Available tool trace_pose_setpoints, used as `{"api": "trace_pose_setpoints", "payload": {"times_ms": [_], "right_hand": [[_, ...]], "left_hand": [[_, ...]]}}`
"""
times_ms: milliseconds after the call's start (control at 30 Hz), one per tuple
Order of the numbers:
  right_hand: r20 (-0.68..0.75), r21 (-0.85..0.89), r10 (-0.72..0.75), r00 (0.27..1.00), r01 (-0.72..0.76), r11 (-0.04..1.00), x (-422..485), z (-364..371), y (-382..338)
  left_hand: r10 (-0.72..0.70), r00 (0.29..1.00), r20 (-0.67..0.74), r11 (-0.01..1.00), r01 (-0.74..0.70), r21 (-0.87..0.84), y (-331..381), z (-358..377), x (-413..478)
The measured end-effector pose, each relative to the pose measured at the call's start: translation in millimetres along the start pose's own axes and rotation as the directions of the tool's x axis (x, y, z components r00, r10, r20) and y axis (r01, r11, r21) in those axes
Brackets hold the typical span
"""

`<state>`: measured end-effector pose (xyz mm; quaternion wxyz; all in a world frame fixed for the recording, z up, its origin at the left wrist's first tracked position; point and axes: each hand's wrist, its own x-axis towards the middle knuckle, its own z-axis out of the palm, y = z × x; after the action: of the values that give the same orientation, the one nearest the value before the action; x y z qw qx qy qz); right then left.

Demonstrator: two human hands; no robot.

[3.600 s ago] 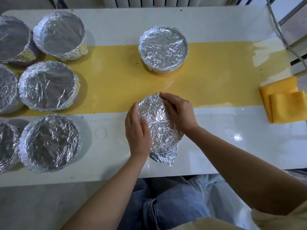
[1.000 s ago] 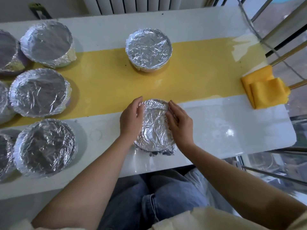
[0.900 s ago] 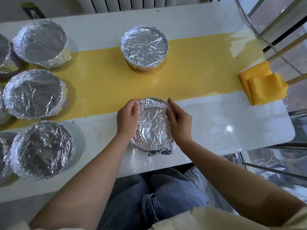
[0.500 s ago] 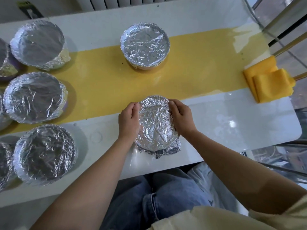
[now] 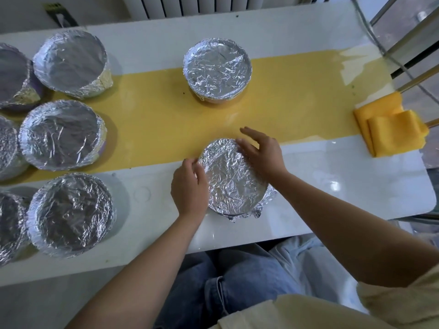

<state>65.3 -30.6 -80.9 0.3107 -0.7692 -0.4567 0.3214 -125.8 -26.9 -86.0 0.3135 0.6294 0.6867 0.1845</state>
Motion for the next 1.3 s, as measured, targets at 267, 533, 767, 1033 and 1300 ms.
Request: {"api": "trace_pose_setpoints", "payload": {"times_ms": [267,533,767,1033,1300], "right_hand": [[-0.273,0.196,-0.007,0.962,0.063,0.979,-64,15,3],[-0.283,0.389,0.108,0.953,0.011,0.921,-55,20,6],[-0.108,0.351,0.054,0.993,-0.013,0.936,-24,10,3],[-0.057,0.251,-0.005,0.998,0.019,0.968,-16,-1,-2],[-0.127,0.314,0.096,0.987,-0.051,0.948,-24,5,4]], "left_hand": [[0.340,0.927,0.161,0.927,-0.301,-0.224,14,5,29],[0.158,0.972,0.172,0.936,-0.092,-0.341,4,12,31],[-0.004,0.998,0.064,0.935,0.027,-0.355,10,11,17],[-0.021,1.000,-0.009,0.928,0.017,-0.372,8,0,6],[-0.101,0.982,-0.162,0.916,0.028,-0.399,5,4,-4]]}}
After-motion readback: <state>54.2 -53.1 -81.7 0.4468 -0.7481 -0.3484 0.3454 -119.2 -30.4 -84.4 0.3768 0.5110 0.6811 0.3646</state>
